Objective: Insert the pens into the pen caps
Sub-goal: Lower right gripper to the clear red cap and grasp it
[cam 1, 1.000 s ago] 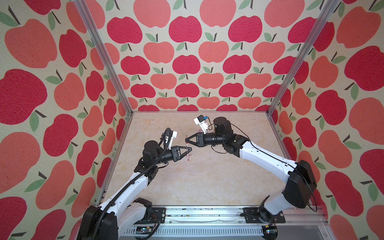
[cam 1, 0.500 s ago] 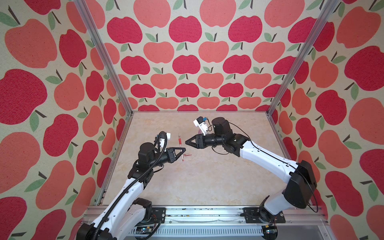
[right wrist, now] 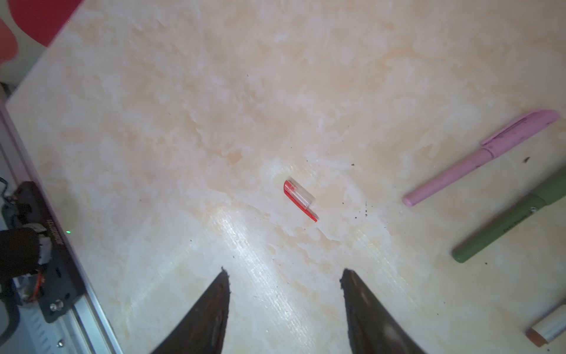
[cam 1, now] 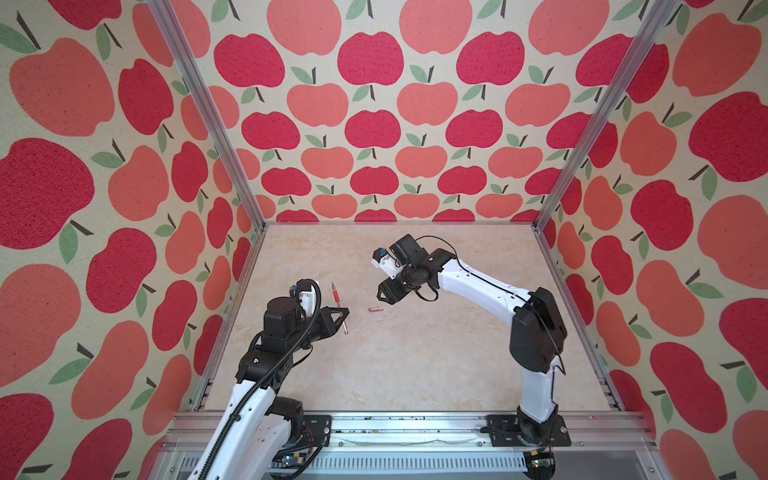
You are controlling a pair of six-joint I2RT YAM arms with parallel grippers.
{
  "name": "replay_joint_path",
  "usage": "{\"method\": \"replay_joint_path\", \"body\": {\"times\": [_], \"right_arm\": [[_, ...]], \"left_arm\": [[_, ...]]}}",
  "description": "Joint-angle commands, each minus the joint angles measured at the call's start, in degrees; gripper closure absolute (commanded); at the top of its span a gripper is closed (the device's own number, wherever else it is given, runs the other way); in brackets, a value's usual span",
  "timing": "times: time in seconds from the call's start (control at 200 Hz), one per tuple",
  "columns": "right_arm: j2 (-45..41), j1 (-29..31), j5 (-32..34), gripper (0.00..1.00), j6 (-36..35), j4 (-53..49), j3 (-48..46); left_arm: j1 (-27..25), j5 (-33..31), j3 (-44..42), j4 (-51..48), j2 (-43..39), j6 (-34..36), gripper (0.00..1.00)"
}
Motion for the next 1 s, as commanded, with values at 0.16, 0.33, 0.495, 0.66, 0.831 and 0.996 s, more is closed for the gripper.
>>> {"method": "replay_joint_path", "body": {"times": [0.16,0.33,0.495,0.66,0.831,0.996], "right_arm": [[13.3,1.6,4.2,0.41,-12.2,-9.4,12.4],[18.0,2.9,4.9,0.42,-13.2,-10.0,16.3],[21.9,3.7,5.3,0.45,-13.2,-10.6,19.5],[24.5,4.4,6.1,0.48,-13.2,-10.3,21.5],[26.6,4.7,6.7,0.58,-13.0,-12.2,23.5],[25.2,5.1,6.8,0.71,-11.9,-11.9,21.1]], "left_arm": [[1.1,-0.1,-0.5,-3.3,-1.1,0.4,1.0],[1.2,0.6,-0.8,-2.4,-0.3,0.1,1.0],[1.3,1.3,-0.8,-1.0,0.6,-0.3,1.0],[1.4,1.4,-0.8,-0.6,0.7,-0.6,1.0],[1.5,1.7,-0.4,-0.6,0.6,-0.8,1.0],[1.6,1.8,-0.2,-0.5,0.6,-0.6,1.0]]}}
